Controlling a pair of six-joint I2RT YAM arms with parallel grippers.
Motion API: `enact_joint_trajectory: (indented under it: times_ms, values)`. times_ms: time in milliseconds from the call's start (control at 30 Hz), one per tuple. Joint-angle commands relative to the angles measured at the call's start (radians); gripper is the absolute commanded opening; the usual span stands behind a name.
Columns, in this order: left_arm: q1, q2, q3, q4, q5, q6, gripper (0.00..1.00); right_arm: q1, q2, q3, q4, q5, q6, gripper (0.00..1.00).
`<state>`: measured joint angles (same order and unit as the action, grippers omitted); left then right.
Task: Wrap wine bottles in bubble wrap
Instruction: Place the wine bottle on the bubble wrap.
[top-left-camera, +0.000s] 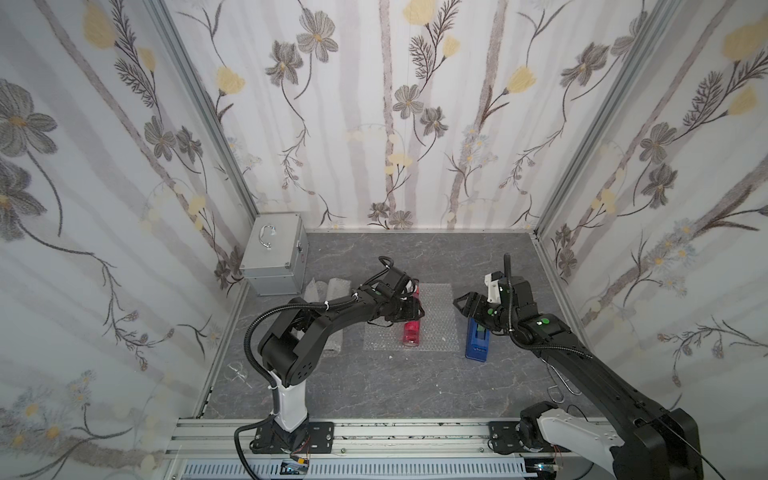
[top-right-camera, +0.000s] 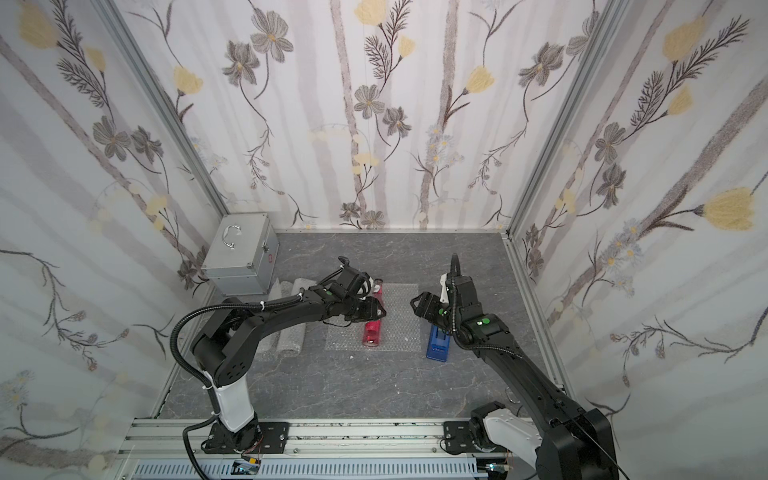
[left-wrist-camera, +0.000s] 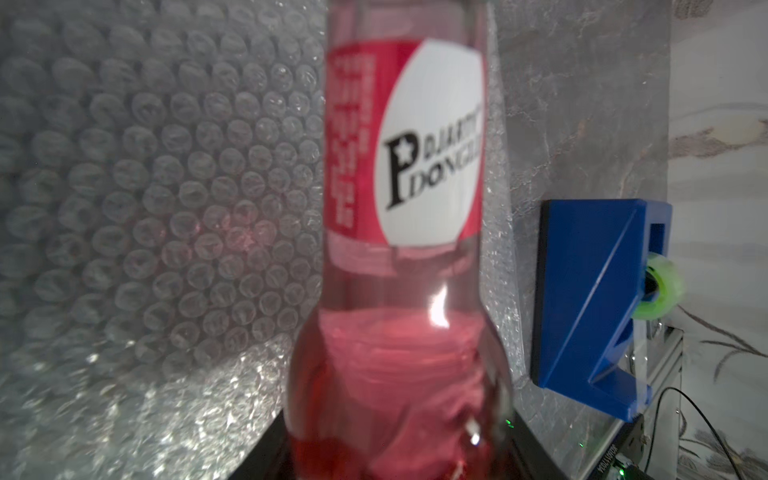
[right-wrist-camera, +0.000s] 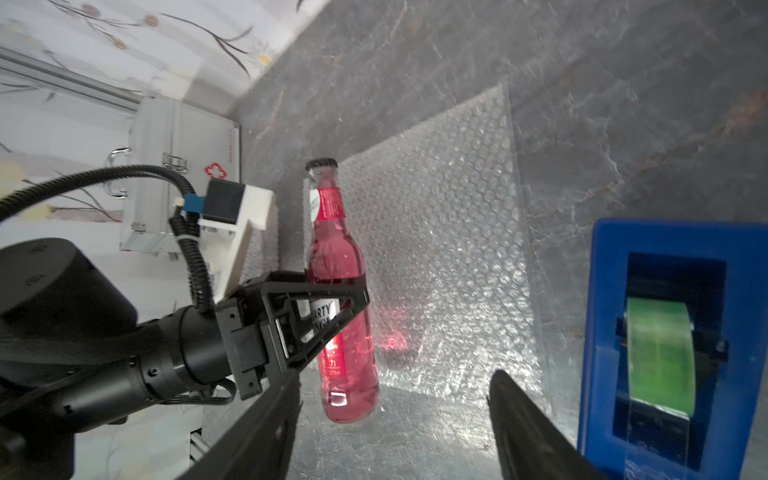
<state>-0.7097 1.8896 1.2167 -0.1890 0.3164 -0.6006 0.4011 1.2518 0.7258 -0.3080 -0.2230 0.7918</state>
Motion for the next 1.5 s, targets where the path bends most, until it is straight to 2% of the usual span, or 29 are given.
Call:
enact_joint_trajectory:
  times_ms: [0, 267, 467, 867, 1067, 1200, 1467]
  values:
    - [-0.002, 0.036, 0.047, -0.027, -0.086, -0.073, 0.06, 0.036, 0.029, -0.039, -0.006, 0.061, 0.079, 0.72]
    - [-0.004, 0.090, 0.085, -0.035, -0.108, -0.069, 0.08, 0.149, 0.112, -0.077, -0.025, 0.059, 0.115, 0.71]
    - [-0.008, 0.127, 0.138, -0.054, -0.091, -0.061, 0.09, 0.153, 0.101, -0.142, -0.036, 0.091, 0.135, 0.72]
    - [-0.017, 0.104, 0.177, -0.065, -0.031, -0.118, 0.11, 0.063, 0.093, -0.176, -0.046, 0.153, 0.088, 0.72]
    - [-0.024, 0.128, 0.213, -0.047, 0.003, -0.176, 0.11, 0.005, 0.115, -0.148, -0.025, 0.189, 0.061, 0.68]
    - [-0.031, 0.165, 0.214, -0.032, 0.012, -0.206, 0.11, -0.016, 0.156, -0.123, 0.003, 0.187, 0.050, 0.67]
    - [-0.036, 0.213, 0.230, -0.036, 0.020, -0.157, 0.11, -0.015, 0.272, -0.026, 0.071, 0.120, 0.000, 0.67]
